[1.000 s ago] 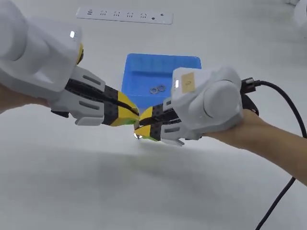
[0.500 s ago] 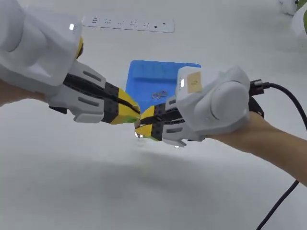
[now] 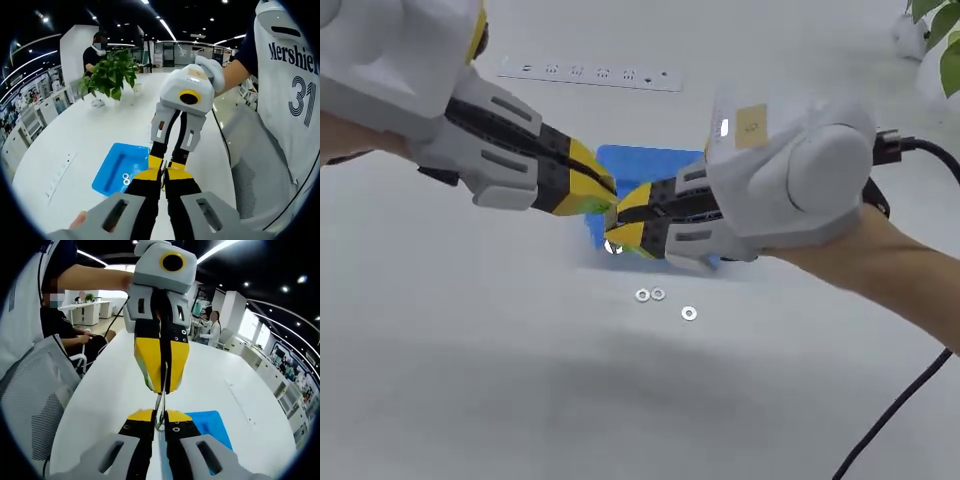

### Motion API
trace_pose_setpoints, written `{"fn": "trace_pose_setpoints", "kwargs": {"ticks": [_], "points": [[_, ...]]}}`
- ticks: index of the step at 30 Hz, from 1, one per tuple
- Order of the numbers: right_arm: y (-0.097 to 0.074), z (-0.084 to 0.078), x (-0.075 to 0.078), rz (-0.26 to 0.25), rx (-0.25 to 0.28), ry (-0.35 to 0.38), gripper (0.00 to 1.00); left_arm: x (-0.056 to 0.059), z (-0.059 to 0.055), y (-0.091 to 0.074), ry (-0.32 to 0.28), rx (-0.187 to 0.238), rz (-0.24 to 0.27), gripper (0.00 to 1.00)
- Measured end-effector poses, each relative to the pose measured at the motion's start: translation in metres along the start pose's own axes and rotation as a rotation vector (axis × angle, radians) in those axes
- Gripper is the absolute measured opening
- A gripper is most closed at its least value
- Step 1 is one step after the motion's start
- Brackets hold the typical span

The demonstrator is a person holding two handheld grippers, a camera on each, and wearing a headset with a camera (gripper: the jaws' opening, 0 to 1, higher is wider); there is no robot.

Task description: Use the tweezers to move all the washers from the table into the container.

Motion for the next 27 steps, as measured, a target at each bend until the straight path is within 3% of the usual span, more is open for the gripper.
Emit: {"fn": "trace_pose_setpoints", "kwargs": {"ticks": [6, 12, 18, 27], "points": [[-0.005, 0.001, 0.021, -0.038, -0.003, -0.027, 0.08, -0.016, 0.015, 0.001, 0.051, 0.003, 0.008, 0.07], [-0.009, -0.011, 0.044, -0.083, -0.016, -0.025, 0.08, -0.037, 0.025, 0.013, 0.091, 0.019, 0.007, 0.07], [-0.007, -0.033, 0.053, -0.091, -0.052, -0.012, 0.09, -0.051, 0.021, 0.034, 0.098, 0.012, -0.007, 0.06], [0.006, -0.071, 0.056, -0.063, -0.107, 0.032, 0.09, -0.068, 0.003, 0.064, 0.074, -0.023, -0.040, 0.06]]}}
Point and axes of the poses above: the centre of the closed fingertips' face, and the gripper's own axes: y roughly forward along the fingers, x roughly to its right, z roughly out of its top, the point moved 6 cm from there along -y, roughly backward along the fingers, and after that the axes turned 6 degrees about -y, right-handed, at the moved point
